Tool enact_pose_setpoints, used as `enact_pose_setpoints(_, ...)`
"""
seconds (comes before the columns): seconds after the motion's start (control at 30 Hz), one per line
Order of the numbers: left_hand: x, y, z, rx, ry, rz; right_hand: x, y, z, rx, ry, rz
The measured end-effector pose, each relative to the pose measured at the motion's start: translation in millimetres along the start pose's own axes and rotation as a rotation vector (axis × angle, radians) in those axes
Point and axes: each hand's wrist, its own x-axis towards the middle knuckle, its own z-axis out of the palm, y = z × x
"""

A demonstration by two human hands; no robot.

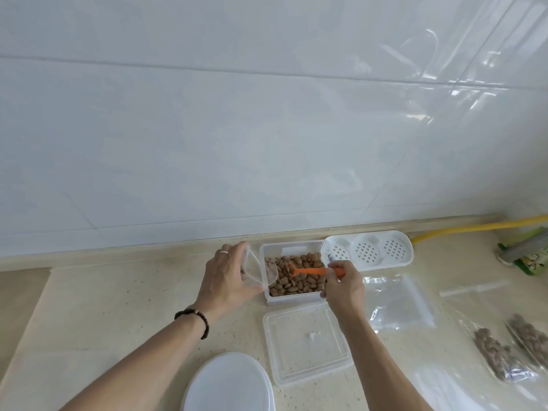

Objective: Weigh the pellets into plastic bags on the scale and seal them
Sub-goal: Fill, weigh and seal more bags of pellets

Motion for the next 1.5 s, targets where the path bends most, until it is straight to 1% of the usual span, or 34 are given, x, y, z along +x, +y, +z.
enact_pose_setpoints(0.1, 0.4, 5.5, -0.8, 0.015, -0.017, 0.021, 4.1, 4.1, -6.3, 0.091, 0.073, 0.097)
enact_pose_setpoints(0.2, 3.3, 10.8, 1.4, 0.043, -0.024, 0.045, 5.0, 3.2, -20.2, 0.164, 0.12, 0.145)
enact_pose_setpoints(0.37, 11.6, 19.5, 13.2, 0.118, -0.016, 0.084, 2.3, -8.8, -46.7, 0.211, 0.158, 0.105)
enact_pose_setpoints(0.5, 17.0, 30.7, 19.2, 0.164, -0.019, 0.104, -3.7, -27.7, -65.6, 0.256, 0.15, 0.053)
enact_pose_setpoints(0.57, 19.5, 35.8, 21.7, 0.167, -0.023, 0.109, -10.3, -39.5, -70.5, 0.25, 0.117, -0.026)
enact_pose_setpoints(0.6, 20.3, 38.5, 23.0, 0.157, -0.026, 0.11, -14.8, -45.9, -71.2, 0.222, 0.095, -0.1)
enact_pose_setpoints(0.67, 21.0, 43.4, 25.1, 0.11, -0.014, 0.115, -25.3, -57.0, -68.5, 0.105, 0.02, -0.31)
enact_pose_setpoints(0.73, 20.3, 47.1, 26.1, 0.055, 0.001, 0.108, -36.0, -64.7, -63.0, -0.072, -0.068, -0.514)
enact_pose_setpoints(0.8, 18.5, 49.0, 25.9, 0.024, 0.006, 0.104, -42.2, -68.3, -60.0, -0.23, -0.076, -0.679)
enact_pose_setpoints(0.87, 16.7, 49.1, 25.1, 0.007, 0.01, 0.105, -42.8, -70.8, -61.2, -0.258, -0.033, -0.752)
enact_pose_setpoints(0.97, 16.7, 46.1, 23.6, -0.004, 0.0, 0.081, -38.5, -71.9, -64.5, -0.164, 0.041, -0.694)
enact_pose_setpoints(1.07, 16.9, 38.8, 23.4, 0.007, -0.002, 0.061, -28.4, -65.3, -66.5, -0.03, 0.115, -0.517)
enact_pose_setpoints(1.13, 16.4, 33.2, 23.0, 0.008, 0.003, 0.055, -19.3, -53.4, -67.1, 0.018, 0.143, -0.387)
enact_pose_setpoints(1.17, 16.2, 30.4, 22.5, 0.009, 0.008, 0.057, -14.6, -45.9, -66.5, -0.003, 0.156, -0.341)
enact_pose_setpoints(1.23, 15.9, 24.8, 20.8, 0.015, 0.02, 0.062, -6.5, -29.7, -63.1, -0.122, 0.161, -0.293)
enact_pose_setpoints(1.33, 14.7, 18.2, 17.6, 0.018, 0.038, 0.054, -1.1, -12.2, -52.3, -0.287, 0.118, -0.261)
enact_pose_setpoints(1.43, 13.6, 13.6, 14.4, 0.022, 0.057, 0.065, 0.4, -2.3, -38.2, -0.33, 0.053, -0.24)
enact_pose_setpoints(1.5, 13.6, 9.8, 12.4, 0.026, 0.058, 0.067, -1.1, -1.7, -28.8, -0.318, -0.026, -0.224)
